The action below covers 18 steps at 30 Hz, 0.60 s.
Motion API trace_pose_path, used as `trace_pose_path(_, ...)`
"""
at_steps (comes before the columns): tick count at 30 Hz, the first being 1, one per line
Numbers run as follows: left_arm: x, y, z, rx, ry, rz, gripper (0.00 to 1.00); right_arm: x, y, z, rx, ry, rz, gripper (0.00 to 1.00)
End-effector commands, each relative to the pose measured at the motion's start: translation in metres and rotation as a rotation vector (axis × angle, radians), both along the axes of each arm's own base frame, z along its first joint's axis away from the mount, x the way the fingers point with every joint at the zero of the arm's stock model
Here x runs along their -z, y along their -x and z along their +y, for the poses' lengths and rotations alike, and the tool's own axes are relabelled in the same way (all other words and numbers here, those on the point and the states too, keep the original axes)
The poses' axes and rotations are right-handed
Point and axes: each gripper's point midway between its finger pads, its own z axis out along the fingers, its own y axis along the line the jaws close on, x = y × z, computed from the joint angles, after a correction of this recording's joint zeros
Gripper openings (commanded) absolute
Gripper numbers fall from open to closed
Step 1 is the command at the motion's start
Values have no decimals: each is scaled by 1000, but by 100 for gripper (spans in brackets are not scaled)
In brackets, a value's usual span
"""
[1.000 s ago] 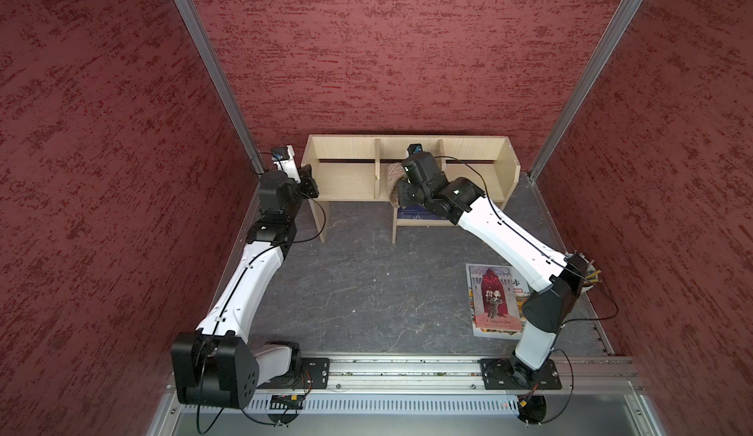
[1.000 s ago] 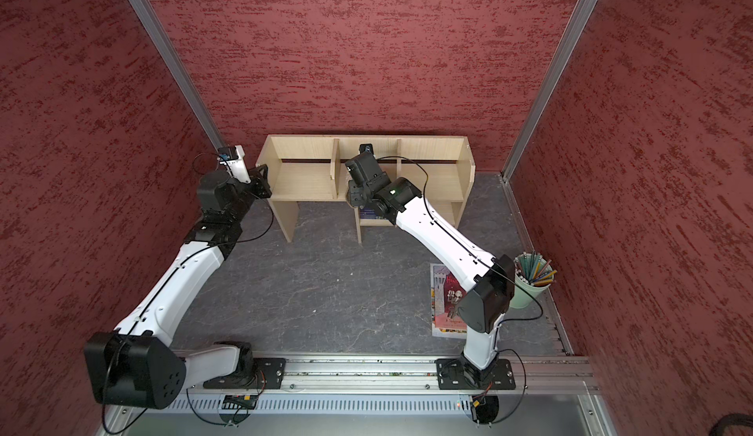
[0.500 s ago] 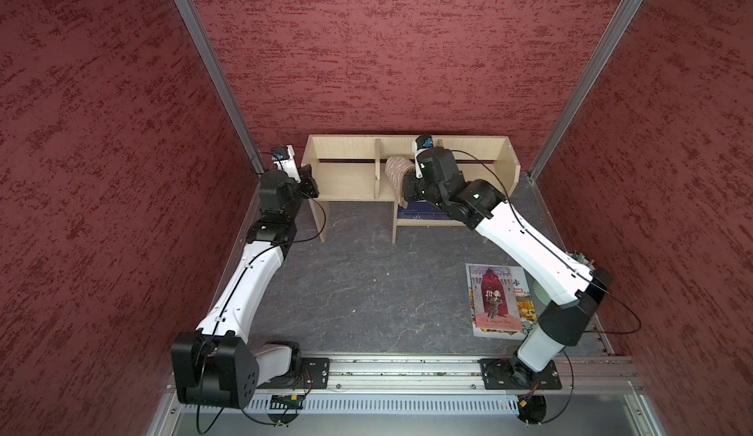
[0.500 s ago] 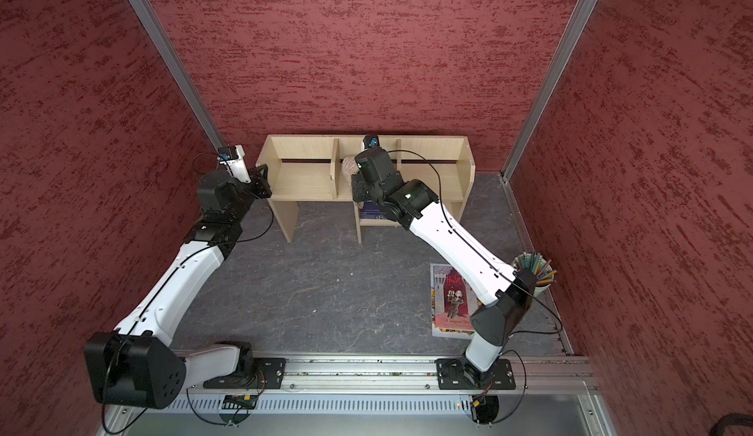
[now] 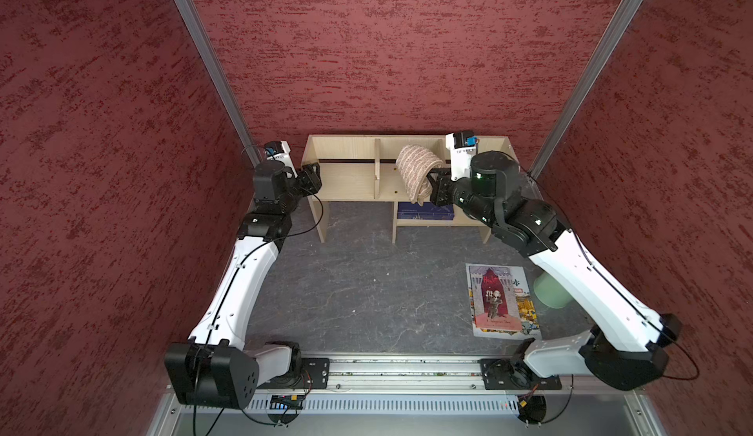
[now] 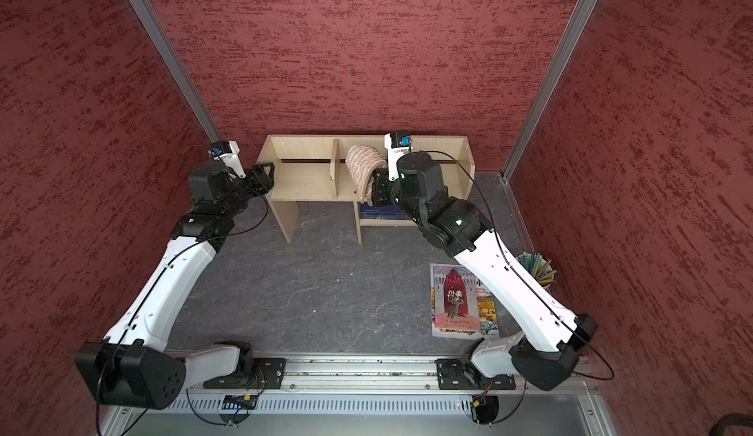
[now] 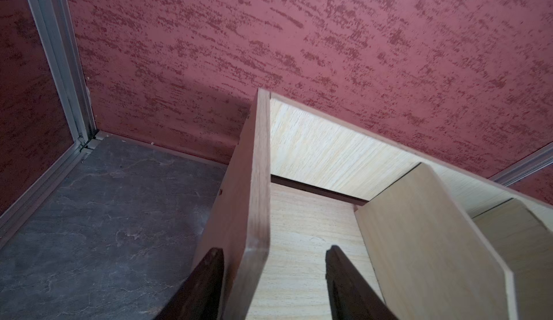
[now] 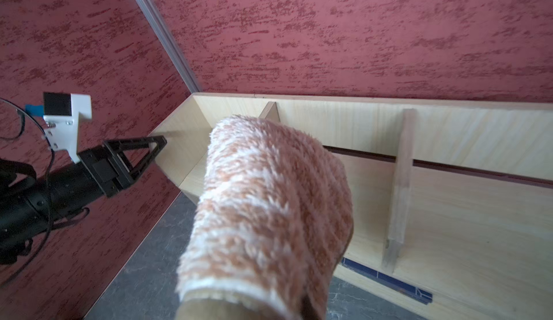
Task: Wipe the bookshelf clean with a cloth
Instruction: Wipe the dust from the shelf, then adjust the cleaning item.
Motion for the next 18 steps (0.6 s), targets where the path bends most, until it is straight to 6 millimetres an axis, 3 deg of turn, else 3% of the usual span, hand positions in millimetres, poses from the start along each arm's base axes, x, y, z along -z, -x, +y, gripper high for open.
trace_pose_path(1,-32,22,-4,12,15,-38,62,-18,16,17,-121,-93,-34,0)
trace_pose_path(3,-46,33,-13,54,26,-57,63,-23,20,22,-162,-130,-41,0)
trace_pose_path(5,-63,45,-35,157,47,-89,64,-28,25,29,-206,-166,-45,0)
trace_pose_path(9,-89,85,-116,498,98,-169,61,-39,28,39,-269,-237,-47,0)
trace_pose_path(12,-99,116,-159,691,130,-223,64,-48,30,44,-304,-285,-53,0)
trace_pose_path(16,-108,148,-194,928,229,-270,79,-59,33,46,-344,-351,-55,0)
trace_pose_path(18,-108,153,-203,984,260,-271,79,-63,34,47,-359,-372,-54,0)
